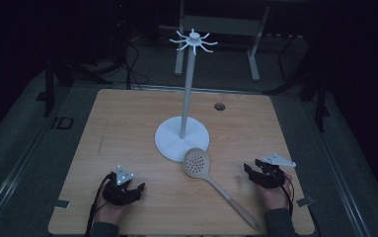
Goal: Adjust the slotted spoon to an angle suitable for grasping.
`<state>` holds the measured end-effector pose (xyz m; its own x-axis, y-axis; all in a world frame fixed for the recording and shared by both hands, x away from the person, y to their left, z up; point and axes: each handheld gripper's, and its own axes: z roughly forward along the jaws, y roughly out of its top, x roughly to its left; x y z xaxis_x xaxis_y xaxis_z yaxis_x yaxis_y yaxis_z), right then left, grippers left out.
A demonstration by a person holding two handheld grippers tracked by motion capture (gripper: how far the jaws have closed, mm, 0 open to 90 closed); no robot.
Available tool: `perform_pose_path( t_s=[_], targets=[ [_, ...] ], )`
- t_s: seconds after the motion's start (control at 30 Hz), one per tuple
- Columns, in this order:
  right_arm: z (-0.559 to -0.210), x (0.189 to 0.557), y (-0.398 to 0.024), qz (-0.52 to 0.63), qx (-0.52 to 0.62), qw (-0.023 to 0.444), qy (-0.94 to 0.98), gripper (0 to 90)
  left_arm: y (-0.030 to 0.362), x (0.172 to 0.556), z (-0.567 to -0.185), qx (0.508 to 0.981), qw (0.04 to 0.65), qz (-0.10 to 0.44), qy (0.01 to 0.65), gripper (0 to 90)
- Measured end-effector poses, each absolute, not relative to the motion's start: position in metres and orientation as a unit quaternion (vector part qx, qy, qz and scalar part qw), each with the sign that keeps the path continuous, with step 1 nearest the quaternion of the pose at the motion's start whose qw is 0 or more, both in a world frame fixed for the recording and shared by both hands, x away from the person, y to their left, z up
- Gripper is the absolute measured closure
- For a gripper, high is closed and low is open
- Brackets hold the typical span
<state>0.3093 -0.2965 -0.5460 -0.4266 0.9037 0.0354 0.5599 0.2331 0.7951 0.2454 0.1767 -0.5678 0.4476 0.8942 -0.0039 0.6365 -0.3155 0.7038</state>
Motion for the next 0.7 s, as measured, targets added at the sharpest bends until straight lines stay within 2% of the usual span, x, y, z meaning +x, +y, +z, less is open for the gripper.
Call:
perform_pose_path(
  t_s=[0.1,0.4,0.7],
  targets=[
    [-0.541,0.302,-0.293,0.367,0.488,0.236,0.756,52.3,0.176,0.245,-0.568,0.787,0.324,0.199,0.486,38.4],
    [-0.523,0.288,-0.284,0.363,0.449,0.221,0.786,66.2,0.177,0.244,-0.566,0.784,0.331,0.202,0.485,39.1],
    [-0.512,0.276,-0.277,0.351,0.427,0.182,0.813,68.6,0.178,0.243,-0.565,0.782,0.334,0.207,0.485,39.8]
  ],
)
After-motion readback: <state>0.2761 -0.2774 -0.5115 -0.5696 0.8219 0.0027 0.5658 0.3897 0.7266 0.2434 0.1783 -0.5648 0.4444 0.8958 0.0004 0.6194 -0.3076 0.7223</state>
